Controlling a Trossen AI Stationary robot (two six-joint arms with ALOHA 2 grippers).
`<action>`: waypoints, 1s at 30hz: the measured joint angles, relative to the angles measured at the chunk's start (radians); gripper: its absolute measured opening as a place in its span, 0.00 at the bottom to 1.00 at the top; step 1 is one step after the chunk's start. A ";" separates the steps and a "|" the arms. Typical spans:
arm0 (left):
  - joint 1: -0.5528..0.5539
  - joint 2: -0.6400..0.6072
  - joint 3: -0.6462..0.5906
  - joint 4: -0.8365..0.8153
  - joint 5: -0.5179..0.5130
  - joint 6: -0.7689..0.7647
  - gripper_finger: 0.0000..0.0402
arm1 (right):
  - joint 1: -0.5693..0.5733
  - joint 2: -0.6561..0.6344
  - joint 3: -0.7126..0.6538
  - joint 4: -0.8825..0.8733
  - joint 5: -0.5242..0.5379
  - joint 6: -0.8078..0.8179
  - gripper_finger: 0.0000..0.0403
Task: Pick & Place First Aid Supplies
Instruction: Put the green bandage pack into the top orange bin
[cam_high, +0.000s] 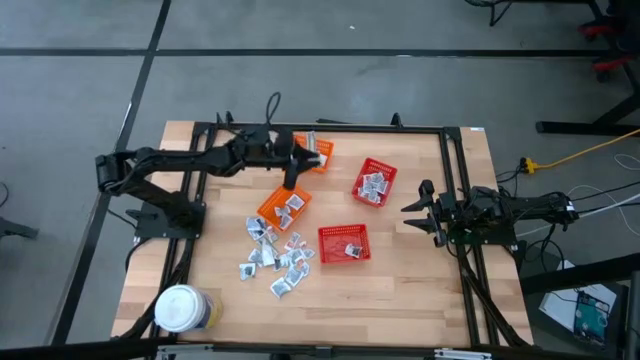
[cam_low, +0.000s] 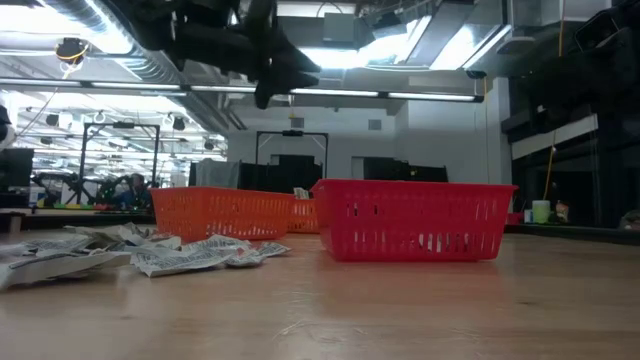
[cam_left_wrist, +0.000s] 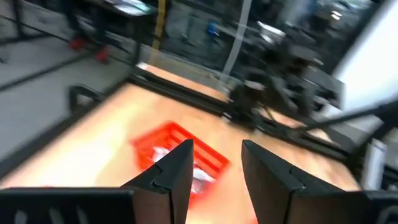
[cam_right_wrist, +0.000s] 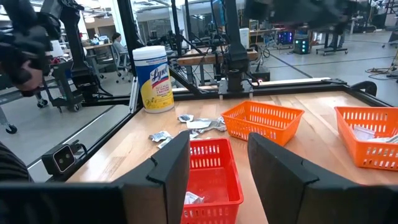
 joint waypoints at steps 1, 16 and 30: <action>-0.018 -0.004 0.000 -0.014 0.012 0.000 0.32 | 0.000 0.000 0.000 0.000 0.000 0.000 0.40; -0.307 -0.101 0.000 -0.260 0.023 0.000 0.32 | 0.000 0.000 0.000 0.000 0.000 0.000 0.40; -0.577 -0.108 0.000 -0.631 -0.131 0.101 0.32 | 0.000 0.000 0.000 0.000 0.000 0.000 0.40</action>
